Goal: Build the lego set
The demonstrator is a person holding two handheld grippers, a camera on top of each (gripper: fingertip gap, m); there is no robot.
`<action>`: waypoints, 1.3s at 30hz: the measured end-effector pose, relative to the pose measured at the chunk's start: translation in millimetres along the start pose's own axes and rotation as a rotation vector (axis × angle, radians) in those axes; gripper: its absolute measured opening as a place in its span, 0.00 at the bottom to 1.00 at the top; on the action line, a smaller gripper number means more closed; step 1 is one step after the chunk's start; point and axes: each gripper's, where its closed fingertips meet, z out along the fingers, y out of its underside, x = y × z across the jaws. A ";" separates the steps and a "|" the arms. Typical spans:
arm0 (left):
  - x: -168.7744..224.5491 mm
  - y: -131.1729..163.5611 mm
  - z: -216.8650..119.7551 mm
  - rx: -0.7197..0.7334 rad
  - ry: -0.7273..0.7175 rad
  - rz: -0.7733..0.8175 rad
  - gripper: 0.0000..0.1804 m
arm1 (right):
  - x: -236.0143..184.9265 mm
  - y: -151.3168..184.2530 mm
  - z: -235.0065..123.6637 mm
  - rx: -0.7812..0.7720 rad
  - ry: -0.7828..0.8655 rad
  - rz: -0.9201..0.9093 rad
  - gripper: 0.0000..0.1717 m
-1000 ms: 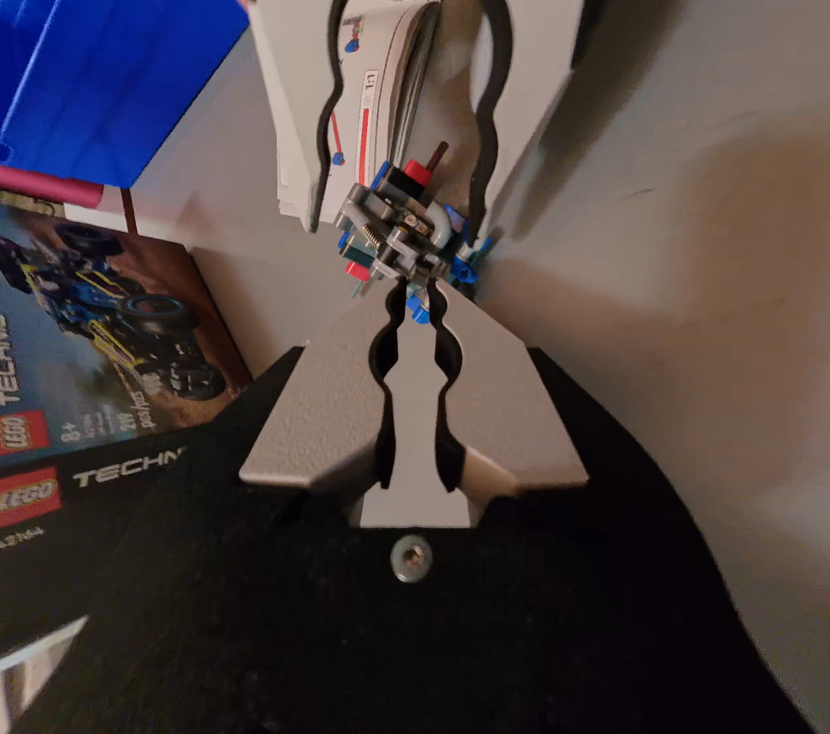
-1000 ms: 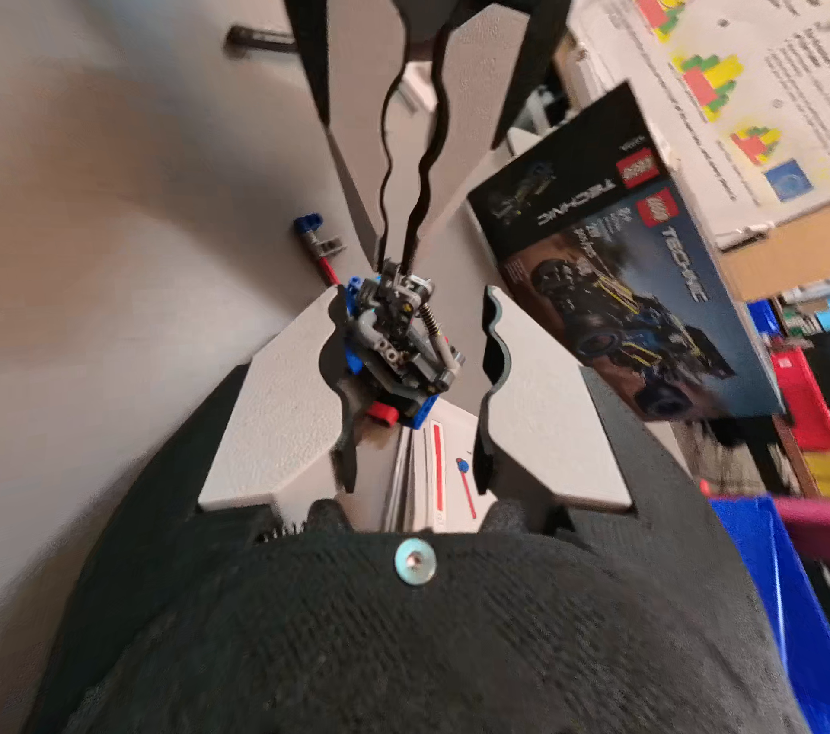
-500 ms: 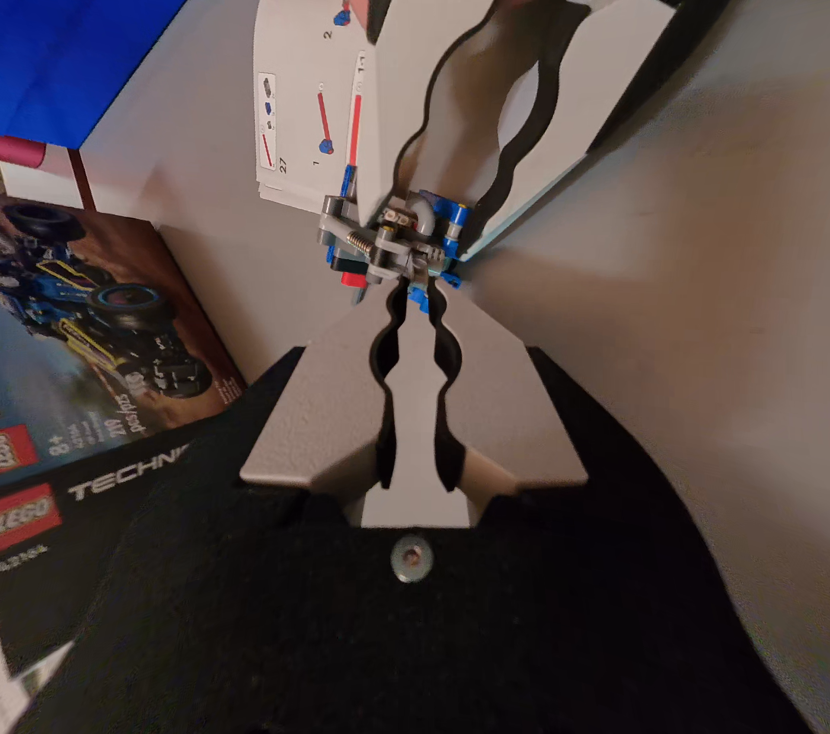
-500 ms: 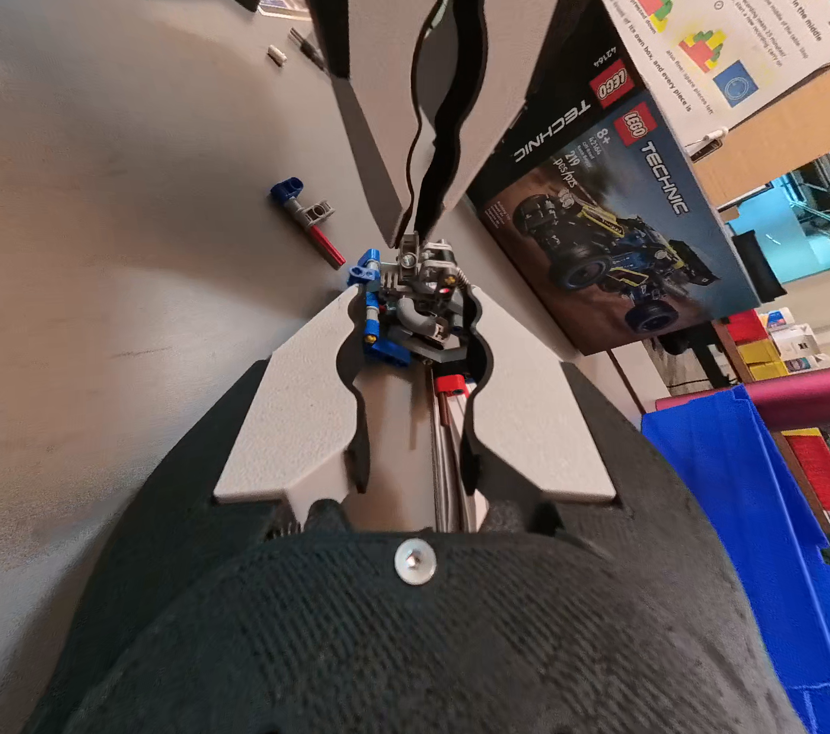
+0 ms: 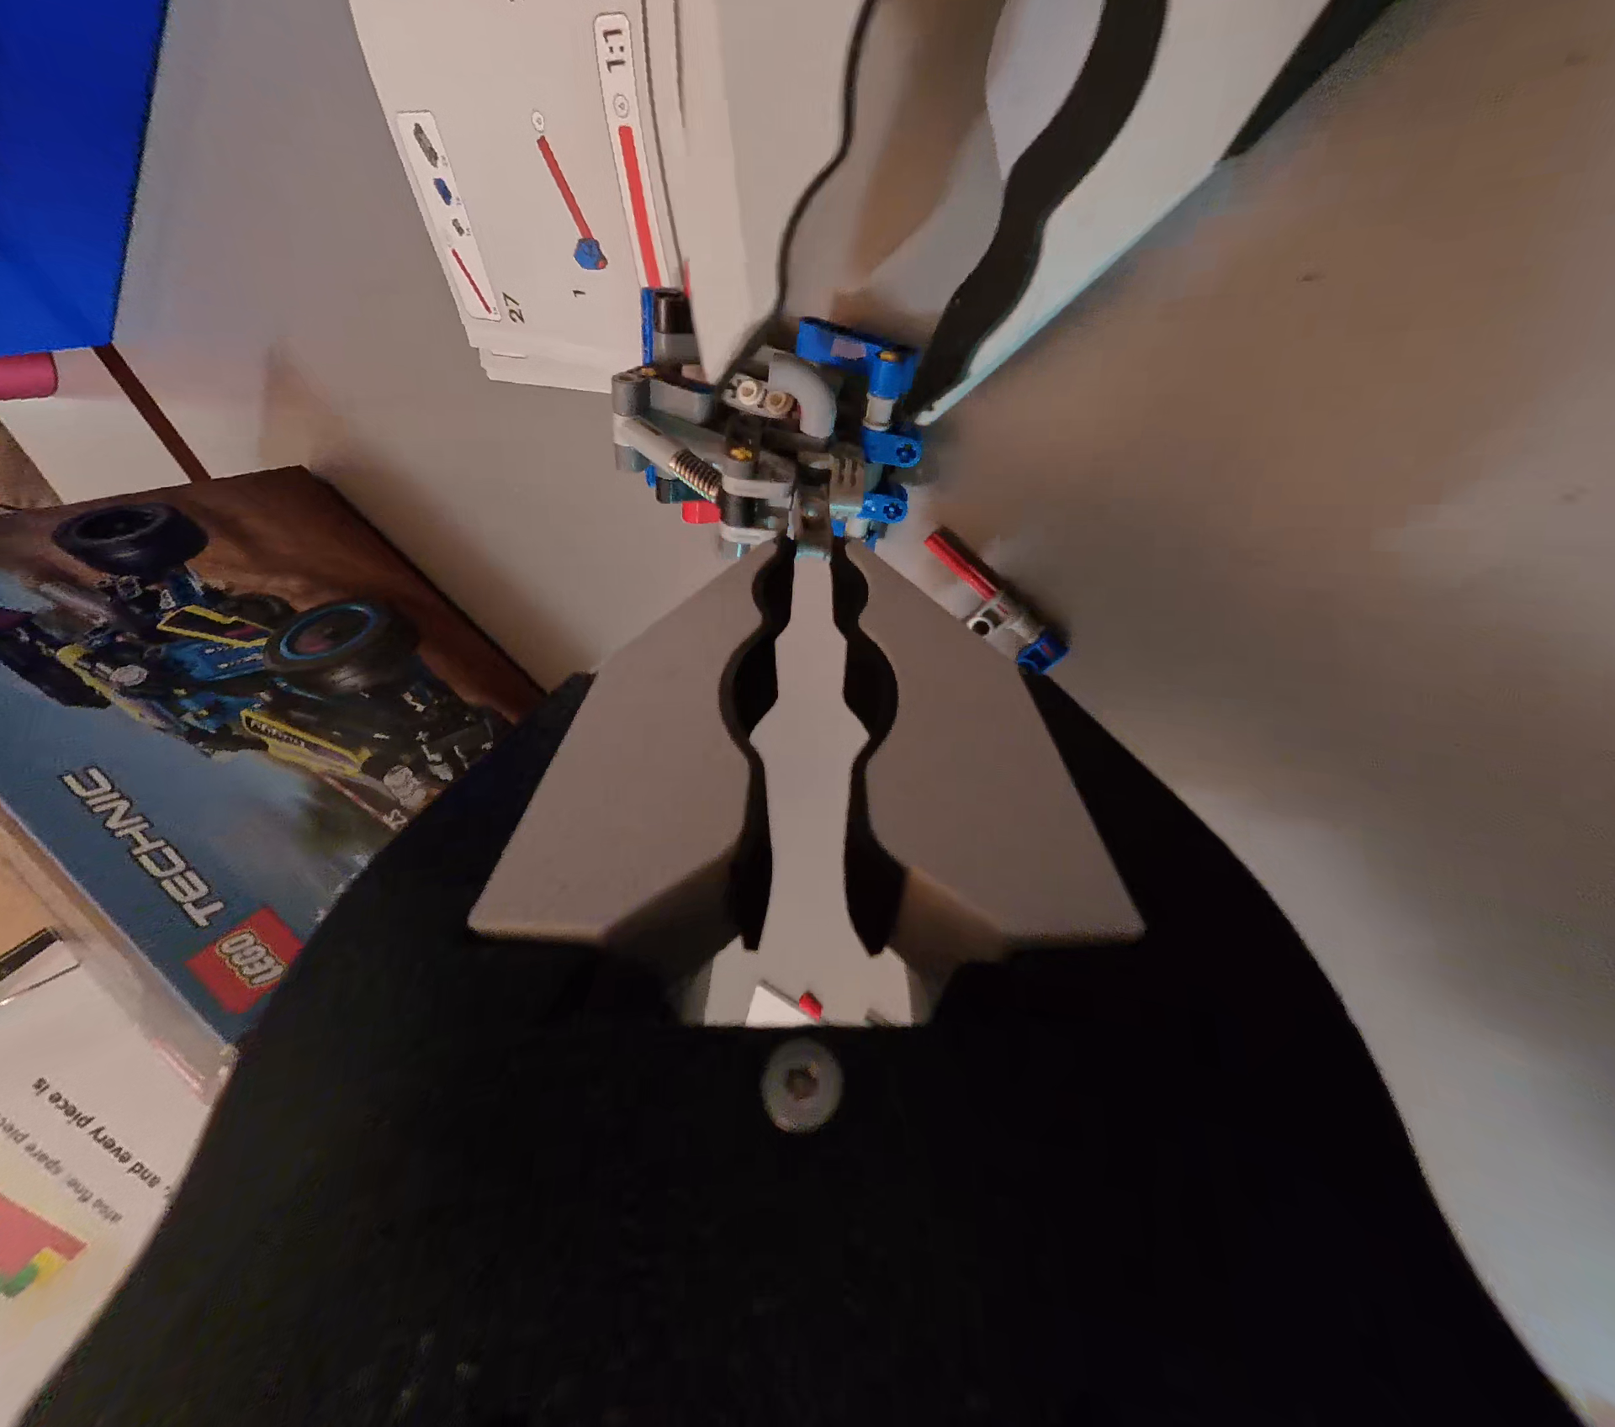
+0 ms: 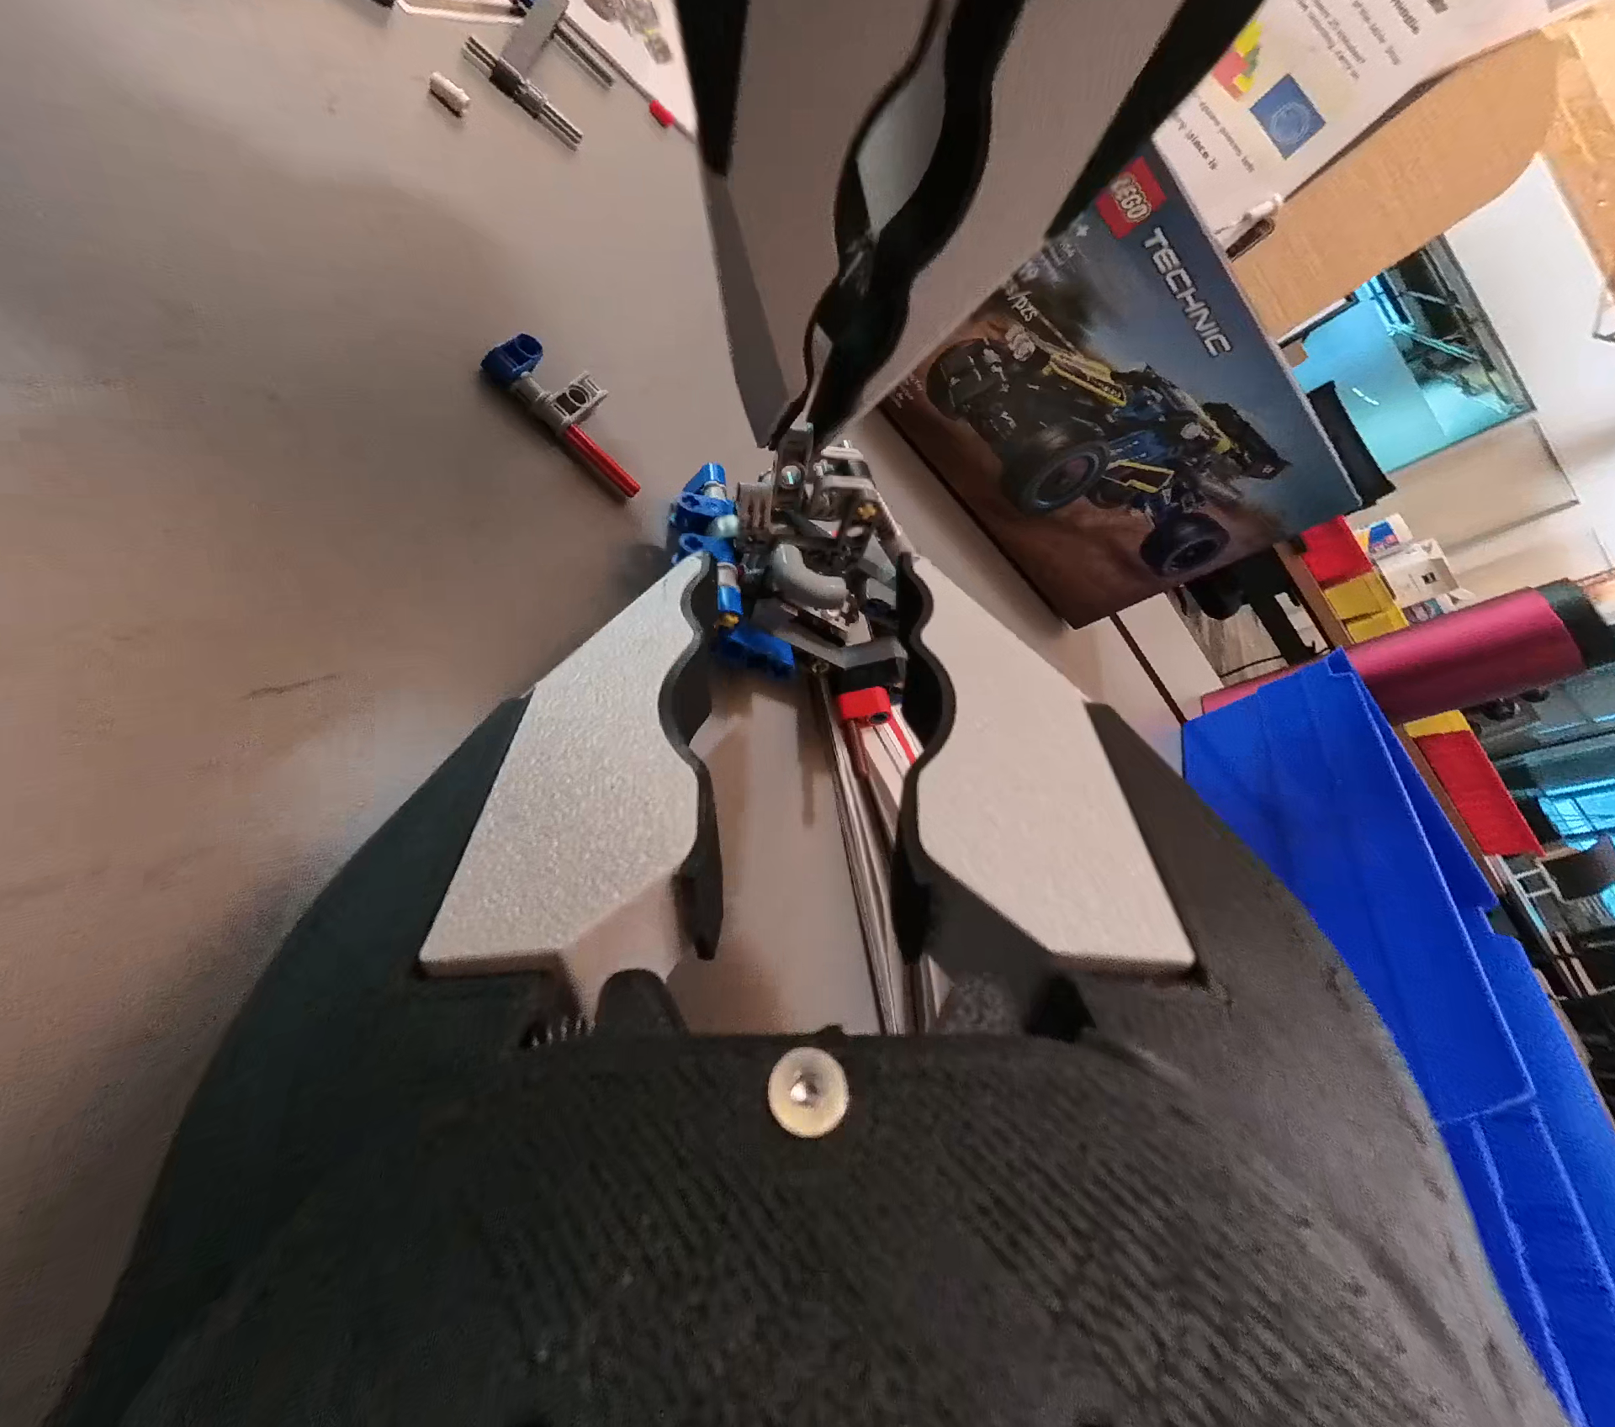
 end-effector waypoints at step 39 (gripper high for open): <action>36.0 -15.4 -33.6 0.211 -0.091 -0.265 0.03 | 2.2 5.5 -46.0 -0.103 -0.120 0.204 0.17</action>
